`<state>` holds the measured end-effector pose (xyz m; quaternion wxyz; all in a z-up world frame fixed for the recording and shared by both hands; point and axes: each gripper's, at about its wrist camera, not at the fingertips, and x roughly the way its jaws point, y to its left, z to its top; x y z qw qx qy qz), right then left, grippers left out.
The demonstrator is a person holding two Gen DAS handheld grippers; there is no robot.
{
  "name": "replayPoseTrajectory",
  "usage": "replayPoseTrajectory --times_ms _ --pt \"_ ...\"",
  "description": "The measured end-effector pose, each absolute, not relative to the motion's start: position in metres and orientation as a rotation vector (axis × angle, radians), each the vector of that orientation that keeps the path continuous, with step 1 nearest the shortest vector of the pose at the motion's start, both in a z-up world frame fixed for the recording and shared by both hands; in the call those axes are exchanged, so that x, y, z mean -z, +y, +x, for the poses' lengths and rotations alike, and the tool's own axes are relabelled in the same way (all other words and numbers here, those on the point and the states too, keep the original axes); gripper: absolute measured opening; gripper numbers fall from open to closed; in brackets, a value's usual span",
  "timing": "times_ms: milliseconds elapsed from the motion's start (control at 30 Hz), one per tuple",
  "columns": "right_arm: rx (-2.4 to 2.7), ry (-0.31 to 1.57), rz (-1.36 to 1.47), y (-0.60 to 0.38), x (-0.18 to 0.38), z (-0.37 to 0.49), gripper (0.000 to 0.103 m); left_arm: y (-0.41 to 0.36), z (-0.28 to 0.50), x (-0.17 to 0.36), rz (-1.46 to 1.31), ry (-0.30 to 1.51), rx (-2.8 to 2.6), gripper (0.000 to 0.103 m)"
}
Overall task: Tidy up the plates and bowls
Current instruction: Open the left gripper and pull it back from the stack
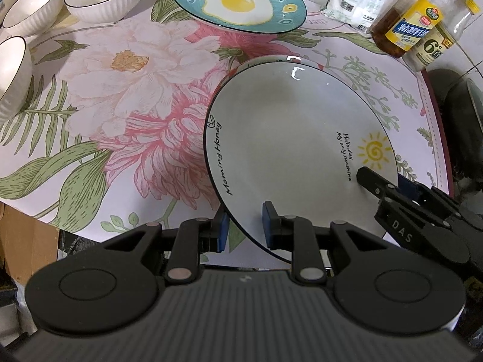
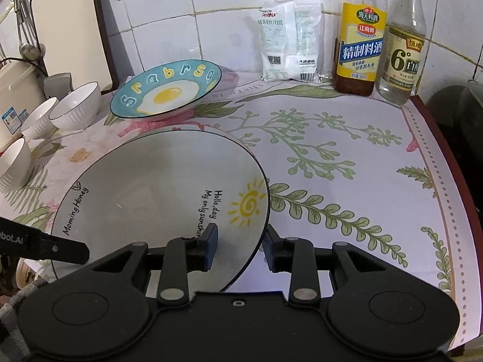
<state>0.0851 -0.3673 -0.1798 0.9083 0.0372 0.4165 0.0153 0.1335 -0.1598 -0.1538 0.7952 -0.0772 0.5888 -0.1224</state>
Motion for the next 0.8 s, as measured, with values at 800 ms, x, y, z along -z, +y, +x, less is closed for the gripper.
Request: replayPoseTrajectory --times_ms 800 --pt "-0.214 0.732 0.297 -0.398 0.118 0.087 0.048 -0.123 0.142 0.095 -0.277 1.082 0.422 0.028"
